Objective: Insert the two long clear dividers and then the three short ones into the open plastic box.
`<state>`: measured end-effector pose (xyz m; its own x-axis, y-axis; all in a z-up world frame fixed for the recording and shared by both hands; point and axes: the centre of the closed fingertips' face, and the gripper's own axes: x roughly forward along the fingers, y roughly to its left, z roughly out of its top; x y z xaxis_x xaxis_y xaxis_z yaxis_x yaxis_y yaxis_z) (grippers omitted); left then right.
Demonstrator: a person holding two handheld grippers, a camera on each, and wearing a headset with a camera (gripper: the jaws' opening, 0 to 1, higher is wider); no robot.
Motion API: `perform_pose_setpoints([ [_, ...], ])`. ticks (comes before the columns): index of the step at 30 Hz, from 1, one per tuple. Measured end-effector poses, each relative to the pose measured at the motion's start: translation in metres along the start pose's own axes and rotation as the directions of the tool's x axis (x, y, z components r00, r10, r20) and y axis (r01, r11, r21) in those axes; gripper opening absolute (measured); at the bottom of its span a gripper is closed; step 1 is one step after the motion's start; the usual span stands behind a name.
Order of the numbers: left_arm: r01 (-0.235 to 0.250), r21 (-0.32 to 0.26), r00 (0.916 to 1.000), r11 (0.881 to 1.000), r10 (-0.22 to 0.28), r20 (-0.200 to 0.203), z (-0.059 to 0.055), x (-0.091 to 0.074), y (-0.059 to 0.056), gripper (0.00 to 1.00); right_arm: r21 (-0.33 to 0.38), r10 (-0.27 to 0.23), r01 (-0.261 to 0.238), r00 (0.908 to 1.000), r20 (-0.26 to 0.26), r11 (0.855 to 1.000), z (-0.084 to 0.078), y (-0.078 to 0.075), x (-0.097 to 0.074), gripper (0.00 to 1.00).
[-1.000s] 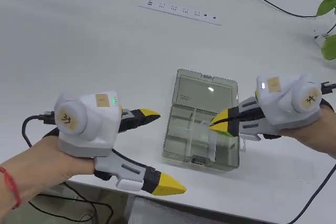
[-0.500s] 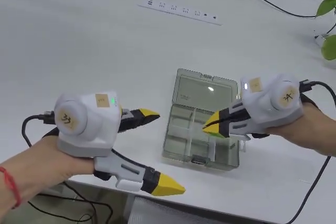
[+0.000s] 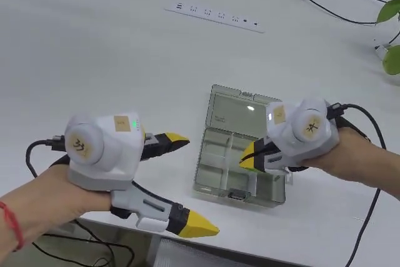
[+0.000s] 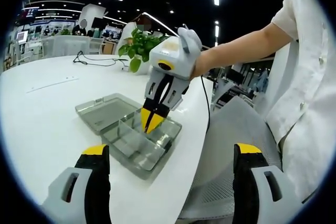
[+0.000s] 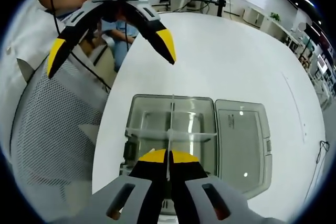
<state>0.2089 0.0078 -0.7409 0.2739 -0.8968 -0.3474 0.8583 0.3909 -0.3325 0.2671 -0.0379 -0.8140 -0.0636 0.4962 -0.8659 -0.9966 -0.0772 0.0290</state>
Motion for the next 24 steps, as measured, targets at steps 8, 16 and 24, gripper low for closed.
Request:
perform_pose_setpoints([
  [8,0.001,0.000,1.0000,1.000,-0.001,0.002,0.0001,0.0008,0.0001,1.00,-0.004,-0.005,0.005,0.9997,-0.023,1.000,-0.0036,0.0000,0.0017,0.02],
  [16,0.001,0.003,1.0000,1.000,-0.001,-0.003,-0.0012,0.0007,-0.0007,1.00,-0.019,-0.010,0.009,0.9996,-0.027,1.000,-0.0038,-0.0005,0.0024,0.03],
  [24,-0.003,0.006,1.0000,1.000,0.003,-0.003,0.0000,-0.0016,-0.0012,1.00,0.028,-0.022,0.022,0.9998,-0.002,0.999,0.0015,-0.0005,0.0018,0.06],
])
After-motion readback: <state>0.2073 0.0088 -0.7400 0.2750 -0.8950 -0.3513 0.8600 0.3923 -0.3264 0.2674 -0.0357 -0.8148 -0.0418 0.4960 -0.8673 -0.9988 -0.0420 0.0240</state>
